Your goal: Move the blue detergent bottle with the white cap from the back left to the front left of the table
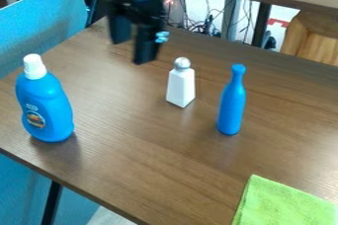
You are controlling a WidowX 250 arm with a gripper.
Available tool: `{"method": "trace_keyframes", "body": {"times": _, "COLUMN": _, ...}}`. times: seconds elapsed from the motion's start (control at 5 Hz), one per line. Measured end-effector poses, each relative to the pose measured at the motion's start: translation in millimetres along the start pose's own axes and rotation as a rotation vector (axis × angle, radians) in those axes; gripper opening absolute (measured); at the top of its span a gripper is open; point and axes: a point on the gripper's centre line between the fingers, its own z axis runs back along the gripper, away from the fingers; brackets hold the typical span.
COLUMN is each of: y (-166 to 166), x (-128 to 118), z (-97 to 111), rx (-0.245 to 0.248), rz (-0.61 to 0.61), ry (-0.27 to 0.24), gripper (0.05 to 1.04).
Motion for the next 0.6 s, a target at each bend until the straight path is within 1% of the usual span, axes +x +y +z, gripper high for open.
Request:
{"method": "trace_keyframes", "body": {"times": 0.2, "y": -29.8, "x": 16.6, "z": -14.9, "rx": -0.024, "rz": 0.088, "ry": 0.063, "gripper": 1.004}}
{"method": "trace_keyframes", "body": {"times": 0.4, "y": -59.4, "x": 23.4, "z": -19.4, "rx": -0.035, "rz": 0.094, "ry": 0.062, "gripper": 1.004}}
{"method": "trace_keyframes", "body": {"times": 0.6, "y": -82.2, "x": 23.9, "z": -25.5, "rx": -0.07, "rz": 0.135, "ry": 0.089, "gripper": 1.004}}
